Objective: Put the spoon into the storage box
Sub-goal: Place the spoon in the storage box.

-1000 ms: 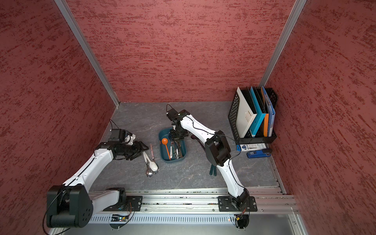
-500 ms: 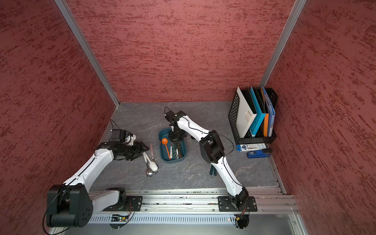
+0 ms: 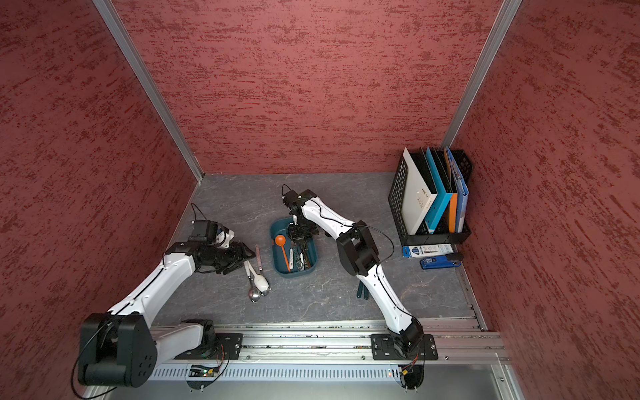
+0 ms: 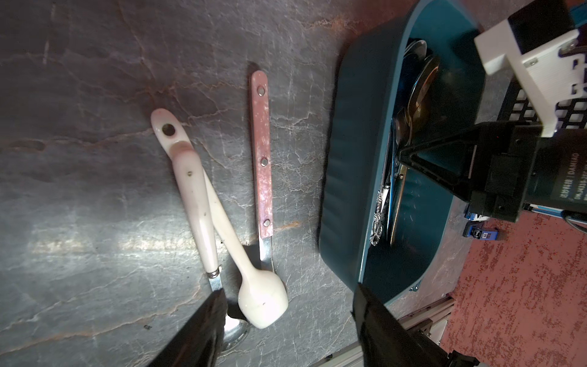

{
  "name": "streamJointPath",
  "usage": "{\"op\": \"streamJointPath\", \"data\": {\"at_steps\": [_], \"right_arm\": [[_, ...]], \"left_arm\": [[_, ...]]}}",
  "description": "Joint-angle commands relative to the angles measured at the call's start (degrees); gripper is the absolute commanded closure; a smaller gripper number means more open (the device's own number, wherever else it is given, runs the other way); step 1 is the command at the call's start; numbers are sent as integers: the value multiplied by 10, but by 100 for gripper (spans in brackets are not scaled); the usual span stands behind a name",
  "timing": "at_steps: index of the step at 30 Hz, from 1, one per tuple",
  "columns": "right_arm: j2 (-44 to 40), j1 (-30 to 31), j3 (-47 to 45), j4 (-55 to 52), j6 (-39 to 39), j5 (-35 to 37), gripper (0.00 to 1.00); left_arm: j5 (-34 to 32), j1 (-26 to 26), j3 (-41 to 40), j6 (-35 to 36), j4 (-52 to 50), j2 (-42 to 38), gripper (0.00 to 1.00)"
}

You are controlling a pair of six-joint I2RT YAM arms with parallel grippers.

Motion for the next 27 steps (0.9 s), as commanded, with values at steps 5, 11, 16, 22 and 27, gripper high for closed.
{"op": "streamJointPath", "data": {"at_steps": [5,11,16,22,27], "right_arm": [[10,-2,13,-7,0,2,93],[-1,-2,14,-7,-3,10,86],[-35,-2,1,-3,-2,31,77],[-109,-4,-46,13,-3,68,76],[-202,-18,-142,40,14,83,78]], "left_arm": [[-22,-11,12,5,-21,-8,33],[-25,-21,21,8,-31,-24,33],[-47,-38,43,25,-53,-22,33],[-104,-102,93,52,-77,3,33],[-132,-161,122,66,-75,36,33]]}}
